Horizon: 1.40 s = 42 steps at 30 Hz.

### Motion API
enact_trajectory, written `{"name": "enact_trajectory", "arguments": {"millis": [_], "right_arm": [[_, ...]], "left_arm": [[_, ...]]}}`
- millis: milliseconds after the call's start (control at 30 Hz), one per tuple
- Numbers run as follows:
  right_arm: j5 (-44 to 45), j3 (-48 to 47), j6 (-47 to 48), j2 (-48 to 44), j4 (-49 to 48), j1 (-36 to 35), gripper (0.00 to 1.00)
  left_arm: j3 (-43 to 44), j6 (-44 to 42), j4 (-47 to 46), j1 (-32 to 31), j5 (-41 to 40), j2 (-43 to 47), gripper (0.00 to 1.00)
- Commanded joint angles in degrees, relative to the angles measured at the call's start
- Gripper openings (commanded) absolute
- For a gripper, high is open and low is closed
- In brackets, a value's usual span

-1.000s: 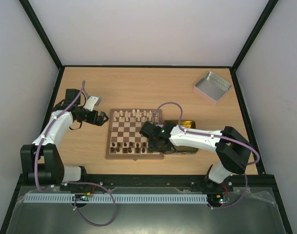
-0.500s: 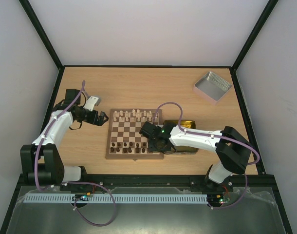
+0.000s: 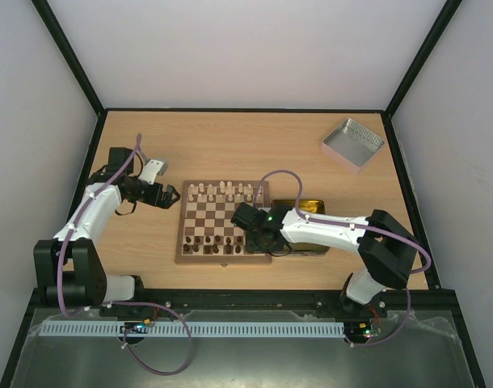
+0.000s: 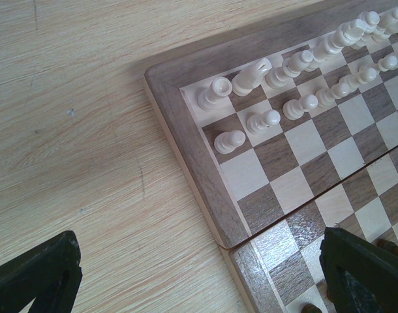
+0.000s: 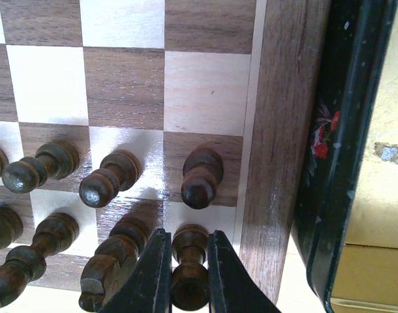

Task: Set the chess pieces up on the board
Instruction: Place the chess piece on the chessboard.

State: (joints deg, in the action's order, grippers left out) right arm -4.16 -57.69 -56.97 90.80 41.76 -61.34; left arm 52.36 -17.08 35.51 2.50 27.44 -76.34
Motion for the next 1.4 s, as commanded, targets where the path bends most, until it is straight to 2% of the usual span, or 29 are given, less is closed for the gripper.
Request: {"name": "enact_trajectory", "arguments": {"millis": [0,833,1367], "right_arm": [[1.2,0.0,-0.2,-1.2,1.7,-0.5,0.07],[1.6,1.3,-0.6,-1.6,1.1,-0.6,0.06],[0.7,1.4,-1.3,-1.8,-0.6,-0.5,0.15]], "left_arm": [[-0.2,-0.1,0.7,-0.2,0.8,0.5,0.99],[-0.2,-0.1,0.7,-0.3,0.9,0.2,0.99],[-0.2,-0.1,0.7,-0.3,0.9,0.3,0.99]]}}
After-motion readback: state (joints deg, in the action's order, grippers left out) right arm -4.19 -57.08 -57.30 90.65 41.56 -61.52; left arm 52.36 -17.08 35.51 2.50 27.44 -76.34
